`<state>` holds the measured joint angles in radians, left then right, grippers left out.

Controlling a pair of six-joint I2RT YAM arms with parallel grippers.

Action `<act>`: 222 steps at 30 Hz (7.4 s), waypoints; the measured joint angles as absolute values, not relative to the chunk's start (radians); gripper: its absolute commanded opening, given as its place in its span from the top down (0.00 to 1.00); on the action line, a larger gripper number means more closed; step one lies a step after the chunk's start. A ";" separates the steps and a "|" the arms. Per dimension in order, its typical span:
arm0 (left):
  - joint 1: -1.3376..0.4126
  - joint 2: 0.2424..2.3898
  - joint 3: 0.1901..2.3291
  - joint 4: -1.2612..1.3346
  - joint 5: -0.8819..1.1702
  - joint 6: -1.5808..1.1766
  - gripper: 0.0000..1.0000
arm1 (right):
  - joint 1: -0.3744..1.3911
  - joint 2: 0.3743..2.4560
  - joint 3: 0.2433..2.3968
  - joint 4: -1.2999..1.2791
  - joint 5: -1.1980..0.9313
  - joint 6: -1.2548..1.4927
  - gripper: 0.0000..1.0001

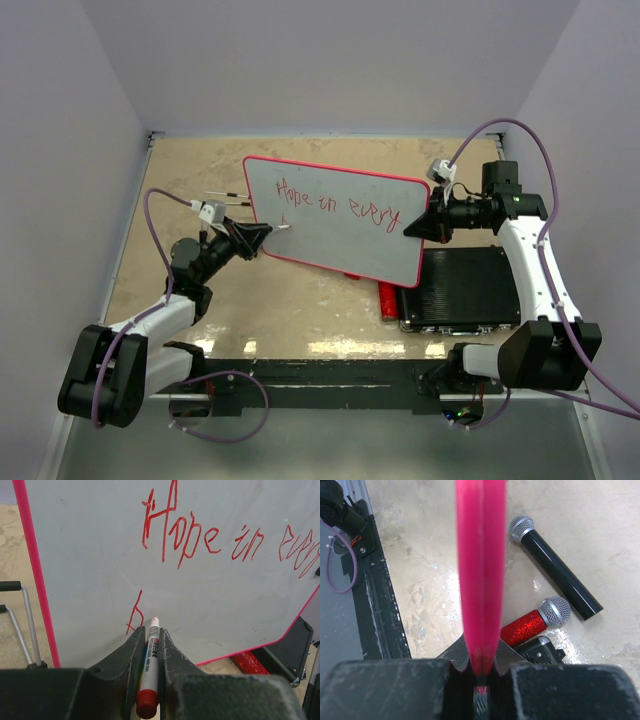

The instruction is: Write a sentence on the whiteboard

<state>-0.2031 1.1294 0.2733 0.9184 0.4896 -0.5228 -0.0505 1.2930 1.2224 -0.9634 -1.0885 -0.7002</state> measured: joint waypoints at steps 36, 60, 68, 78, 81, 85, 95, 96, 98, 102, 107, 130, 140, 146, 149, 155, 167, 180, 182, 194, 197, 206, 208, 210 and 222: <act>-0.203 1.161 0.284 0.902 0.467 -0.504 1.00 | -0.051 1.293 1.221 -0.960 -1.088 -0.699 1.00; -0.203 1.169 0.284 0.890 0.470 -0.503 1.00 | -0.051 1.293 1.220 -0.957 -1.088 -0.699 1.00; -0.203 1.173 0.284 0.884 0.472 -0.501 1.00 | -0.051 1.293 1.220 -0.957 -1.088 -0.699 1.00; -0.203 1.173 0.284 0.871 0.472 -0.501 1.00 | -0.051 1.293 1.220 -0.957 -1.088 -0.699 1.00; -0.203 1.173 0.284 0.871 0.472 -0.502 1.00 | -0.051 1.293 1.220 -0.957 -1.088 -0.699 1.00; -0.203 1.173 0.284 0.871 0.473 -0.504 1.00 | -0.051 1.293 1.220 -0.956 -1.088 -0.699 1.00; -0.203 1.157 0.315 0.867 0.484 -0.505 1.00 | -0.051 1.293 1.219 -0.956 -1.088 -0.699 1.00; -0.203 1.156 0.318 0.867 0.487 -0.505 1.00 | -0.051 1.293 1.219 -0.956 -1.088 -0.699 1.00; -0.203 1.155 0.323 0.867 0.491 -0.505 1.00 | -0.051 1.293 1.219 -0.956 -1.088 -0.699 1.00; -0.204 1.157 0.324 0.867 0.499 -0.506 1.00 | -0.051 1.293 1.219 -0.955 -1.088 -0.699 1.00; -0.205 1.162 0.324 0.872 0.511 -0.514 1.00 | -0.051 1.293 1.219 -0.954 -1.088 -0.699 1.00; -0.207 1.187 0.331 0.843 0.517 -0.512 1.00 | -0.051 1.293 1.219 -0.953 -1.088 -0.699 1.00; -0.220 1.216 0.352 0.852 0.532 -0.514 1.00 | -0.051 1.293 1.219 -0.952 -1.088 -0.699 1.00; -0.224 1.215 0.357 0.860 0.536 -0.517 1.00 | -0.051 1.293 1.219 -0.950 -1.088 -0.699 1.00; -0.224 1.214 0.357 0.860 0.536 -0.521 1.00 | -0.051 1.293 1.219 -0.950 -1.088 -0.699 1.00; -0.224 1.194 0.357 0.859 0.517 -0.522 1.00 | -0.051 1.293 1.219 -0.950 -1.088 -0.699 1.00; -0.223 1.195 0.357 0.844 0.498 -0.513 1.00 | -0.051 1.293 1.219 -0.949 -1.087 -0.698 1.00; -0.222 1.222 0.357 0.820 0.488 -0.488 1.00 | -0.051 1.293 1.219 -0.942 -1.085 -0.699 1.00; -0.222 1.235 0.357 0.819 0.497 -0.487 1.00 | -0.051 1.293 1.219 -0.941 -1.085 -0.699 1.00; -0.222 1.268 0.357 0.836 0.535 -0.506 1.00 | -0.051 1.293 1.219 -0.937 -1.084 -0.700 1.00; -0.221 1.268 0.357 0.859 0.543 -0.517 1.00 | -0.051 1.293 1.219 -0.937 -1.084 -0.700 1.00; -0.218 1.217 0.357 0.871 0.578 -0.539 1.00 | -0.051 1.293 1.218 -0.938 -1.084 -0.699 1.00; -0.218 1.197 0.357 0.871 0.588 -0.538 1.00 | -0.051 1.291 1.216 -0.937 -1.085 -0.699 1.00; -0.218 1.189 0.357 0.871 0.598 -0.539 1.00 | -0.051 1.289 1.215 -0.937 -1.085 -0.699 1.00; -0.221 1.243 0.363 0.875 0.617 -0.543 1.00 | -0.051 1.289 1.212 -0.937 -1.086 -0.699 1.00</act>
